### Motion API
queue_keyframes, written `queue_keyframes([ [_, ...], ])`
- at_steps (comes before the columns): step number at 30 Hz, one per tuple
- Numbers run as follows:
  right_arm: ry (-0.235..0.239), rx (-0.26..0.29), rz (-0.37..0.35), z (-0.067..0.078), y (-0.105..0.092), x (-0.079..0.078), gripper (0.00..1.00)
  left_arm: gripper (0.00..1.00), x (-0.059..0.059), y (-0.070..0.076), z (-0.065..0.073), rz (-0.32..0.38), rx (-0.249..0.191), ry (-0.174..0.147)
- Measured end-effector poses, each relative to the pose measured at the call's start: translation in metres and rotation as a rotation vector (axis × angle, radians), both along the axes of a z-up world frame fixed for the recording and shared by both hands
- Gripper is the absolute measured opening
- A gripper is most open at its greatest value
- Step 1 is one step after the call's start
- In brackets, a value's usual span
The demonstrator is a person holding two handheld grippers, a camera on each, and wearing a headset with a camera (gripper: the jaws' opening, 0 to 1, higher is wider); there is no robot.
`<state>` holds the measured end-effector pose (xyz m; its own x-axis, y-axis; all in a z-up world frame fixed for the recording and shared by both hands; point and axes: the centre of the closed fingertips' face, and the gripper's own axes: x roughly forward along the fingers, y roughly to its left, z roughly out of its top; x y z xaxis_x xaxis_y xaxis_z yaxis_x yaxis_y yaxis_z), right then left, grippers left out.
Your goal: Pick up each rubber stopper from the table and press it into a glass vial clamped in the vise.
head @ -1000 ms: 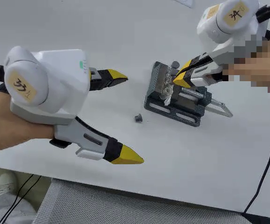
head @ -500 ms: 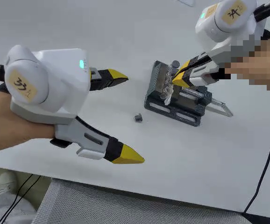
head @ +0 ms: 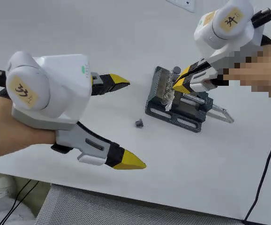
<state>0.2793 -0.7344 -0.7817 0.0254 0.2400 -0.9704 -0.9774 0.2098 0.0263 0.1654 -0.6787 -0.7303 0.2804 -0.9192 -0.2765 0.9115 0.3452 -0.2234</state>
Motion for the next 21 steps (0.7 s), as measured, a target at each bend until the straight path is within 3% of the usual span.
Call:
queue_keyframes([
  [21,0.008,-0.033,0.022,-0.0022,-0.0003,-0.0007,0.03,0.96,0.0014,-0.0016,-0.0014,0.003,-0.011,0.004],
])
